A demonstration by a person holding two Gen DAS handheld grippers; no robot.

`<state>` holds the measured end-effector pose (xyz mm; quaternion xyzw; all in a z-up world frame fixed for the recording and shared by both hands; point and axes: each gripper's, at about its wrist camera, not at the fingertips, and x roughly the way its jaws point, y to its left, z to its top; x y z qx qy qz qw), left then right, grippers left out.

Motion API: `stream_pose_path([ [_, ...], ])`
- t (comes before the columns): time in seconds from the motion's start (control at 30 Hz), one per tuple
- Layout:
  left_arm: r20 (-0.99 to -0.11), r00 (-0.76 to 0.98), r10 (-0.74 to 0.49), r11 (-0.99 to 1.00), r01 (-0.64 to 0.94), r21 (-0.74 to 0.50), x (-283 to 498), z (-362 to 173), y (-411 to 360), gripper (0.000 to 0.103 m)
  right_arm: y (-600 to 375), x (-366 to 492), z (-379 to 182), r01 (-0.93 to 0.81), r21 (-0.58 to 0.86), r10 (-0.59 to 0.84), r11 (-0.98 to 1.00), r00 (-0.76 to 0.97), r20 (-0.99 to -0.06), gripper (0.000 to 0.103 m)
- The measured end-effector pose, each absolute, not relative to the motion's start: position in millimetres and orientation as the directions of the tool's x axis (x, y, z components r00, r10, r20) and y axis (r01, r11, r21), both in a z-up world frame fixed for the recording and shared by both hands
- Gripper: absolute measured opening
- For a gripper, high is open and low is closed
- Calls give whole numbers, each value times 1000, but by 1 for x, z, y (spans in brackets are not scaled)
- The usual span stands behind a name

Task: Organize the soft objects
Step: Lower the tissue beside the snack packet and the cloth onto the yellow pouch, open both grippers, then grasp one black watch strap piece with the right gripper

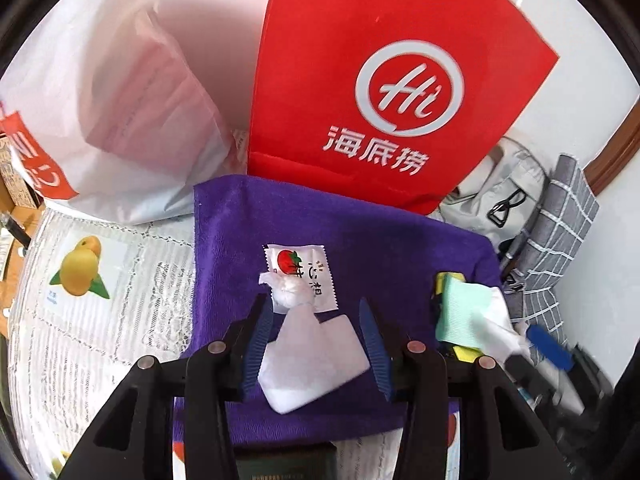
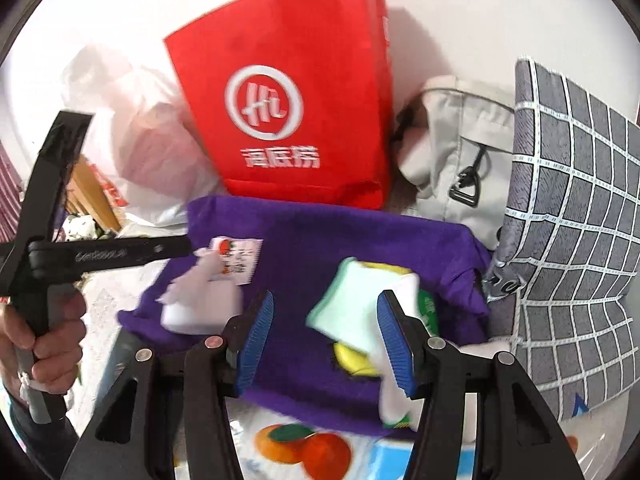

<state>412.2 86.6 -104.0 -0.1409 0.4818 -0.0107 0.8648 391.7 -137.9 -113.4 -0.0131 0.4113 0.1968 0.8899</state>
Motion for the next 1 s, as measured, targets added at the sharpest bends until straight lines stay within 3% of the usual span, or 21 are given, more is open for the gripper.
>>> stream_pose_path([
  [0.2,-795,585,-159,959,-102,-266,386,-73,78,43,-120,339,-110,-360,58,279,931,602,-748,53],
  [0.47,-781,601,-171,967,-51,-250,323,-60,70,46,-101,263,-119,-409,17,273,912,576,-771,41],
  [0.57,-777,607,-166,969,-46,-243,296,-61,74,46,-101,247,-131,-407,48,283,912,541,-792,34],
  [0.83,-790,589,-170,966,-58,-251,235,-90,83,46,-104,212,-176,-365,113,285,924,463,-839,34],
  [1.0,-797,572,-194,958,-67,-281,200,-111,90,46,-91,204,-193,-375,54,240,925,469,-850,34],
])
